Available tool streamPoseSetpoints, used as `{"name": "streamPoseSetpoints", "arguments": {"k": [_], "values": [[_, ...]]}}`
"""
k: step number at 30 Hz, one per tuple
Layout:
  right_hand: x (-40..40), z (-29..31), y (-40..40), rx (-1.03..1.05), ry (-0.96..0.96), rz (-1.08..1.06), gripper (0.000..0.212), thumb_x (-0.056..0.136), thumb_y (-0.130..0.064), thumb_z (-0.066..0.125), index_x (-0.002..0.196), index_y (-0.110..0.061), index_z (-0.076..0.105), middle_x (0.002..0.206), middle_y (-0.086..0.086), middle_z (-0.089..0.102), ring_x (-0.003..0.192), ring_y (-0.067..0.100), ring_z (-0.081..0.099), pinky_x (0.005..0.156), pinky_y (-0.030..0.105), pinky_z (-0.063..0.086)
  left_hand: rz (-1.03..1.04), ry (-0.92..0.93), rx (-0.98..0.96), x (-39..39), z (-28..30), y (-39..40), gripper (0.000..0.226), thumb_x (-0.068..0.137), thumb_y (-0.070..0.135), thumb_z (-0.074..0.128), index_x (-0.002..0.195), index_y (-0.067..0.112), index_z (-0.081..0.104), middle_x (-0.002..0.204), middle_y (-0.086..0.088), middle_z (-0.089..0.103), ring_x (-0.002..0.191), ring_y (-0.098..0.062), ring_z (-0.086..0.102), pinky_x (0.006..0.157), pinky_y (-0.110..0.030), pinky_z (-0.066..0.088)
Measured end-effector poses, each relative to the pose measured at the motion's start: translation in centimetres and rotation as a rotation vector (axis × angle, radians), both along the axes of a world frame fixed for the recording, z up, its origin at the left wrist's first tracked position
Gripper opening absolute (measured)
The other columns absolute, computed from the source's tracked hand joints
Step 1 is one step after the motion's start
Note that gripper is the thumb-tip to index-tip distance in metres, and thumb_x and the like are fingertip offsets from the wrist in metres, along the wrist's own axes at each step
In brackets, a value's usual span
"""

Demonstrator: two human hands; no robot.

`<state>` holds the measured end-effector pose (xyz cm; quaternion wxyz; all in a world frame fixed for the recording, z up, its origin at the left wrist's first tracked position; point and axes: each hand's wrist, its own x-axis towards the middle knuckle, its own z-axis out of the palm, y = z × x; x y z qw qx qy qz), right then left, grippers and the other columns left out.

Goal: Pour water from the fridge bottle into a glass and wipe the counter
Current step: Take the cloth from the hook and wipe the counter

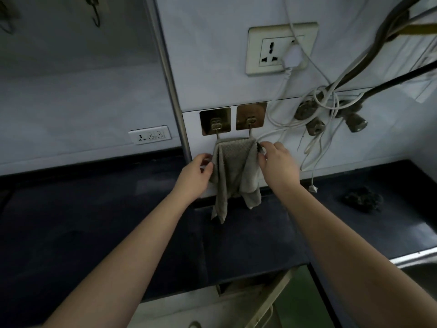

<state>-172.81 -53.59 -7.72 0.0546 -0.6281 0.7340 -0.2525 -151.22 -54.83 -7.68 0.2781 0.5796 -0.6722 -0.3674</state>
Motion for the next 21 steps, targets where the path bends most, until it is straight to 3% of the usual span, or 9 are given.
{"name": "streamPoseSetpoints", "arguments": {"k": [3, 8, 13, 15, 21], "values": [[0.0, 0.0, -0.3, -0.006, 0.028, -0.007, 0.027, 0.099, -0.027, 0.046, 0.119, -0.014, 0.059, 0.112, 0.009, 0.056, 0.1, 0.025, 0.054, 0.07, 0.032, 0.039, 0.041, 0.138, 0.106, -0.1, -0.4, -0.4, 0.031, 0.101, 0.031, 0.051, 0.131, 0.023, 0.055, 0.12, 0.004, 0.062, 0.111, -0.015, 0.058, 0.097, -0.035, 0.05], [-0.3, 0.1, 0.2, -0.064, -0.001, -0.003, 0.026, 0.099, -0.028, 0.05, 0.113, -0.01, 0.062, 0.113, 0.011, 0.053, 0.097, 0.028, 0.054, 0.069, 0.032, 0.039, 0.048, 0.171, 0.112, 0.0, -0.5, -0.2, 0.019, 0.096, 0.031, 0.061, 0.109, 0.019, 0.065, 0.102, 0.004, 0.065, 0.092, -0.01, 0.06, 0.071, -0.021, 0.045], [-0.7, 1.6, 0.4, -0.039, -0.072, -0.051, 0.022, 0.102, -0.03, 0.041, 0.108, -0.014, 0.055, 0.098, 0.003, 0.058, 0.083, 0.022, 0.055, 0.066, 0.033, 0.039, 0.119, 0.135, -0.033, 0.7, 0.4, -0.1, 0.013, 0.092, 0.028, 0.065, 0.099, 0.016, 0.065, 0.099, 0.002, 0.066, 0.094, -0.013, 0.062, 0.082, -0.029, 0.052], [-0.8, 2.3, 0.5, -0.051, -0.053, -0.054, 0.022, 0.103, -0.031, 0.039, 0.108, -0.015, 0.054, 0.088, -0.001, 0.055, 0.076, 0.02, 0.053, 0.063, 0.032, 0.038, 0.153, 0.111, -0.103, 1.0, 1.1, -0.2, 0.013, 0.092, 0.028, 0.065, 0.099, 0.016, 0.064, 0.099, 0.002, 0.065, 0.092, -0.011, 0.061, 0.08, -0.027, 0.052], [-0.9, 4.0, 0.8, -0.108, -0.032, -0.057, 0.026, 0.103, -0.032, 0.036, 0.111, -0.016, 0.054, 0.086, 0.0, 0.056, 0.074, 0.02, 0.05, 0.063, 0.034, 0.038, 0.217, 0.094, -0.27, 1.1, 4.0, -0.2, 0.012, 0.093, 0.028, 0.064, 0.098, 0.017, 0.064, 0.093, 0.005, 0.065, 0.086, -0.006, 0.06, 0.072, -0.021, 0.048]]}}
